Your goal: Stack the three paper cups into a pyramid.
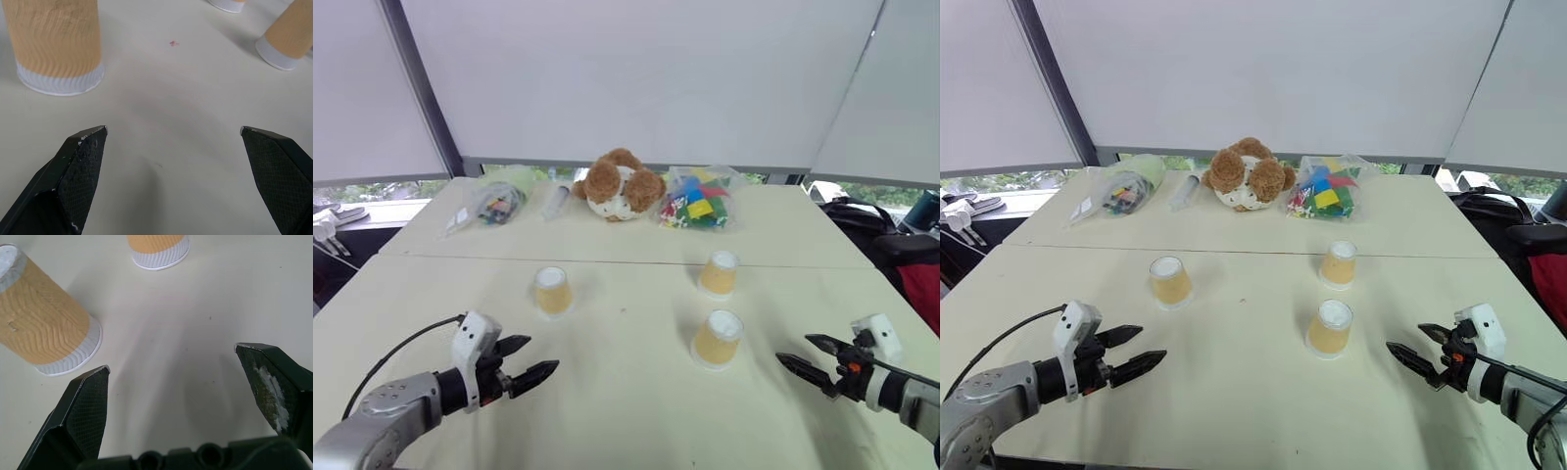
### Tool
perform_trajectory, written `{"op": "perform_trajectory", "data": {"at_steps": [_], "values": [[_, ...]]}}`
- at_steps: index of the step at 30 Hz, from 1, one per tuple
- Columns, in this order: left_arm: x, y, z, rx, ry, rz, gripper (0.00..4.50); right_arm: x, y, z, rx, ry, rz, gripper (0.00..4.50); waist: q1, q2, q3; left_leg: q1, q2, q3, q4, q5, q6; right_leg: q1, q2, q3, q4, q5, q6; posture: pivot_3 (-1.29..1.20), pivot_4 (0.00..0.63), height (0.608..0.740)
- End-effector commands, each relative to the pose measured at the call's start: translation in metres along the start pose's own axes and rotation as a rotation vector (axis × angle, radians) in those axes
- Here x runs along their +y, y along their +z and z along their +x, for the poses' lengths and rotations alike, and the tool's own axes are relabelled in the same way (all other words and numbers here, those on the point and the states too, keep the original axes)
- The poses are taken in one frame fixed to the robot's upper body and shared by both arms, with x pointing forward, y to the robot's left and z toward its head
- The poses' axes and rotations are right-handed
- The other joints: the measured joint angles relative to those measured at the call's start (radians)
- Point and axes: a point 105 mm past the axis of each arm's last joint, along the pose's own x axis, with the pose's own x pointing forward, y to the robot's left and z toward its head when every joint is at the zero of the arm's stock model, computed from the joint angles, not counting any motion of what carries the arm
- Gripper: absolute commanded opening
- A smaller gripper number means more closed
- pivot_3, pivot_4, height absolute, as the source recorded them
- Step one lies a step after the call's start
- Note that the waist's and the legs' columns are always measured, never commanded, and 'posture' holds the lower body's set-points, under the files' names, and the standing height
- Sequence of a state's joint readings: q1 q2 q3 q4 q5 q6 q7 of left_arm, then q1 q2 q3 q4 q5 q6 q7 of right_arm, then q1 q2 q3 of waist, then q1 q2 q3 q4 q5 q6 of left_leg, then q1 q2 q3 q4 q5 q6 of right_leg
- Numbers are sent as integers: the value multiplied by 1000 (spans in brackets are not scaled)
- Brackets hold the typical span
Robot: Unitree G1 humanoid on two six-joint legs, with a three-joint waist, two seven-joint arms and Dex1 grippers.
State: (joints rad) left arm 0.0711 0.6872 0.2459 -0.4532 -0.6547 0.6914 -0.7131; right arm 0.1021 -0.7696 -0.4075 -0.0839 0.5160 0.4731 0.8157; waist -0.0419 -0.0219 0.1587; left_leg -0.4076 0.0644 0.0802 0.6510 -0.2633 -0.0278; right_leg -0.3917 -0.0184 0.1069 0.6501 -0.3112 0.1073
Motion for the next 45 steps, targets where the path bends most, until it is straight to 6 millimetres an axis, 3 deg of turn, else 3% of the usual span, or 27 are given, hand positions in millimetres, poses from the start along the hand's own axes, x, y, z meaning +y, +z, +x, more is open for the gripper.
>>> {"op": "perform_trajectory", "data": {"at_steps": [1,4,9,12,17,25,31,38,45], "values": [[3,15,0,-2,13,104,4500,-8,13,-6,-37,-48,-45,4460,0,0,0,0,0,0,0,0,0,0,0,0,0,0,0,0,150,740],[2,30,-2,-8,-26,136,4500,-9,19,-13,-47,-60,-48,4460,0,0,0,0,0,0,0,0,0,0,0,0,0,0,0,0,150,740],[-21,52,-8,100,-245,228,4500,24,45,-14,-60,99,-66,4460,-2,0,0,0,0,0,0,0,0,-1,1,0,1,1,1,0,150,740],[-30,53,-13,210,-332,343,4500,43,53,-3,-76,169,-84,4460,-6,-1,1,1,1,0,-1,0,0,-1,2,0,1,0,1,0,150,740],[-35,72,-7,172,-360,402,4500,55,56,24,-121,198,-80,4460,0,-2,1,0,1,0,0,0,0,-1,3,0,1,0,0,0,150,740],[-46,59,-5,174,-373,358,4500,71,54,41,-114,293,-47,4460,-1,-2,1,-1,1,0,0,0,0,-2,3,0,2,1,1,0,150,740],[-44,54,-7,182,-355,345,4500,75,55,39,-113,338,-14,4460,-2,-2,1,0,1,-1,1,0,0,-1,3,0,3,1,1,0,150,740],[-43,50,-6,189,-355,339,4500,70,75,37,-210,307,1,4460,-1,-2,1,0,1,-1,1,0,0,-1,3,0,3,1,1,0,150,740],[-43,45,-5,201,-363,333,4500,78,69,31,-176,339,16,4460,0,-2,1,0,1,0,1,0,0,-1,3,0,3,1,1,0,150,740]]}}
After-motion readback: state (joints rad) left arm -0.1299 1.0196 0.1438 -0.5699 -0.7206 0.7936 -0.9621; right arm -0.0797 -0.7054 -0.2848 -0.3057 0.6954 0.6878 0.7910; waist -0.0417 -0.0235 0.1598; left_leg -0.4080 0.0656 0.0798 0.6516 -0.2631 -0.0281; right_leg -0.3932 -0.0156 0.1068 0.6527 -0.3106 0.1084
